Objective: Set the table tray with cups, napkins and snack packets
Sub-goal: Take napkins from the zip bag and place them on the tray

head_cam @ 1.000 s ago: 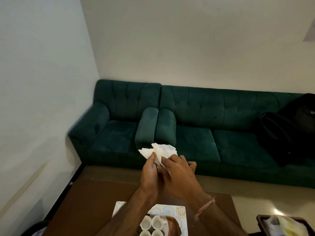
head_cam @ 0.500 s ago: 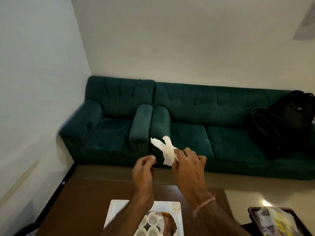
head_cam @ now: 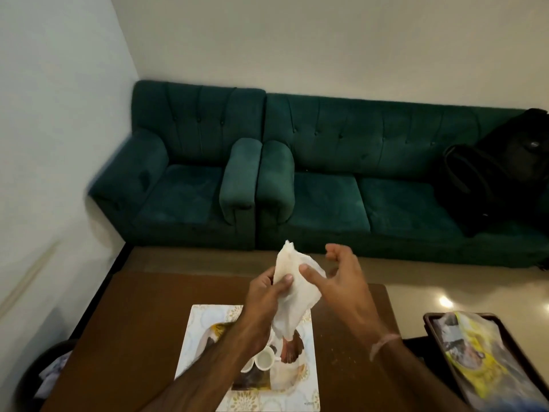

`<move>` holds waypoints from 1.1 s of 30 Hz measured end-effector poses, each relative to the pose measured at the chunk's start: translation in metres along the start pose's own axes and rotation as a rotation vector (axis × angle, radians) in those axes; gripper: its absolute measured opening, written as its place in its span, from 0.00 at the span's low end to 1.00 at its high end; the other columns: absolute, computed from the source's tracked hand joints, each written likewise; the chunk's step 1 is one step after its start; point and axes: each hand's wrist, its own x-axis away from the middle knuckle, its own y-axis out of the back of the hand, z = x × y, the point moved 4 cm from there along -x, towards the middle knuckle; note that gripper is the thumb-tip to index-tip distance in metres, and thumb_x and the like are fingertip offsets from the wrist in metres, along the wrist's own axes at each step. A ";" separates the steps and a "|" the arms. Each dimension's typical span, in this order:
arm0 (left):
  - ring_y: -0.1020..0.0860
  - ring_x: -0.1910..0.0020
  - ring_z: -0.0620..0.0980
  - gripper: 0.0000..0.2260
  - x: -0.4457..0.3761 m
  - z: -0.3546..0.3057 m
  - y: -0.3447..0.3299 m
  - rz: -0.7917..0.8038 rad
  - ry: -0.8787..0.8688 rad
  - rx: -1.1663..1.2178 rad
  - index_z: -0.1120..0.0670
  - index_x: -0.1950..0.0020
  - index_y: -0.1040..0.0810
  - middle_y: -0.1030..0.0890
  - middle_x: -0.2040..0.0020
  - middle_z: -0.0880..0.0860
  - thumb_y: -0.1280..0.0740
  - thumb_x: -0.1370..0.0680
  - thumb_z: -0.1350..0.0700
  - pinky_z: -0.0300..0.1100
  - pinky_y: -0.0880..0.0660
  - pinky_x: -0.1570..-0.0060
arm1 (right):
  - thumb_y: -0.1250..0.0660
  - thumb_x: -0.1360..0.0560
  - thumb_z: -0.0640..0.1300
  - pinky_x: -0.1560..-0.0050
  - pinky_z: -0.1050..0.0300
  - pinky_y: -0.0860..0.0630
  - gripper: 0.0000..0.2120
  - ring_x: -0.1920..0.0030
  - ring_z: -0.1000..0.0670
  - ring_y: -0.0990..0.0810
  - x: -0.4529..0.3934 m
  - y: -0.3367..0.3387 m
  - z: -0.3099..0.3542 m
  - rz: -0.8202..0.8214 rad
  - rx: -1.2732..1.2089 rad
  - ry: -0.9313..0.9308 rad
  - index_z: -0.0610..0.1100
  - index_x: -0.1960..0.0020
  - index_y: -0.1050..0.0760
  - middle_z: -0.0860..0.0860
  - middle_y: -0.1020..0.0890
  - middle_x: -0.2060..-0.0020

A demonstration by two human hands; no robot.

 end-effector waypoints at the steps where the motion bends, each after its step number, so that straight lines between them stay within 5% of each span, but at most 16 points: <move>1: 0.17 0.48 0.54 0.14 -0.003 0.007 -0.001 0.044 -0.006 -0.051 0.51 0.38 0.22 0.16 0.45 0.52 0.30 0.23 0.51 0.51 0.19 0.47 | 0.25 0.31 0.57 0.47 0.57 0.23 0.35 0.40 0.52 0.26 -0.009 -0.003 -0.008 0.117 -0.077 -0.115 0.54 0.29 0.37 0.59 0.32 0.39; 5: 0.17 0.56 0.44 0.08 -0.020 0.040 -0.008 0.119 0.009 -0.151 0.45 0.47 0.20 0.15 0.54 0.43 0.28 0.25 0.51 0.37 0.20 0.61 | 0.25 0.29 0.51 0.42 0.41 0.20 0.21 0.45 0.43 0.18 -0.035 -0.021 -0.047 0.451 -0.266 -0.353 0.47 0.39 0.23 0.47 0.17 0.43; 9: 0.16 0.59 0.44 0.15 -0.041 0.081 -0.005 0.087 0.070 -0.125 0.48 0.46 0.23 0.15 0.55 0.46 0.23 0.30 0.53 0.37 0.21 0.64 | 0.27 0.27 0.43 0.46 0.36 0.20 0.13 0.47 0.40 0.16 -0.048 -0.032 -0.097 0.376 -0.385 -0.406 0.44 0.43 0.21 0.44 0.15 0.48; 13: 0.19 0.50 0.43 0.29 -0.047 0.120 0.000 0.077 -0.010 -0.272 0.42 0.42 0.34 0.21 0.44 0.45 0.21 0.33 0.60 0.39 0.19 0.61 | 0.29 0.25 0.44 0.49 0.40 0.18 0.13 0.48 0.42 0.16 -0.048 -0.044 -0.145 0.308 -0.498 -0.462 0.45 0.41 0.21 0.45 0.15 0.47; 17: 0.22 0.49 0.35 0.27 -0.051 0.140 -0.003 0.043 -0.166 -0.457 0.39 0.46 0.35 0.24 0.44 0.39 0.24 0.32 0.61 0.34 0.21 0.62 | 0.26 0.31 0.32 0.53 0.43 0.17 0.26 0.43 0.39 0.18 -0.038 -0.053 -0.184 0.467 -0.673 -0.551 0.47 0.35 0.26 0.44 0.17 0.42; 20: 0.21 0.49 0.43 0.17 -0.057 0.156 -0.001 -0.003 -0.192 -0.496 0.42 0.47 0.31 0.23 0.48 0.38 0.27 0.28 0.55 0.42 0.19 0.57 | 0.32 0.32 0.21 0.52 0.43 0.17 0.32 0.43 0.39 0.17 -0.032 -0.057 -0.210 0.509 -0.779 -0.573 0.44 0.34 0.27 0.42 0.18 0.40; 24: 0.23 0.44 0.41 0.15 -0.063 0.181 -0.007 0.090 -0.254 -0.611 0.45 0.46 0.26 0.22 0.46 0.39 0.26 0.29 0.48 0.39 0.23 0.47 | 0.31 0.31 0.22 0.52 0.45 0.17 0.29 0.44 0.40 0.16 -0.032 -0.069 -0.243 0.460 -0.775 -0.586 0.43 0.36 0.26 0.44 0.17 0.41; 27: 0.21 0.47 0.42 0.07 -0.075 0.200 -0.004 -0.007 -0.246 -0.608 0.49 0.49 0.22 0.18 0.48 0.43 0.28 0.25 0.52 0.49 0.21 0.48 | 0.31 0.31 0.22 0.50 0.45 0.17 0.27 0.44 0.42 0.16 -0.035 -0.080 -0.265 0.429 -0.760 -0.592 0.44 0.38 0.25 0.45 0.17 0.42; 33: 0.35 0.29 0.36 0.04 -0.079 0.240 -0.011 -0.002 -0.357 -0.618 0.43 0.53 0.22 0.31 0.27 0.37 0.29 0.24 0.50 0.42 0.31 0.35 | 0.31 0.28 0.26 0.46 0.43 0.18 0.21 0.44 0.42 0.16 -0.032 -0.104 -0.308 0.291 -0.617 -0.629 0.45 0.40 0.25 0.45 0.17 0.43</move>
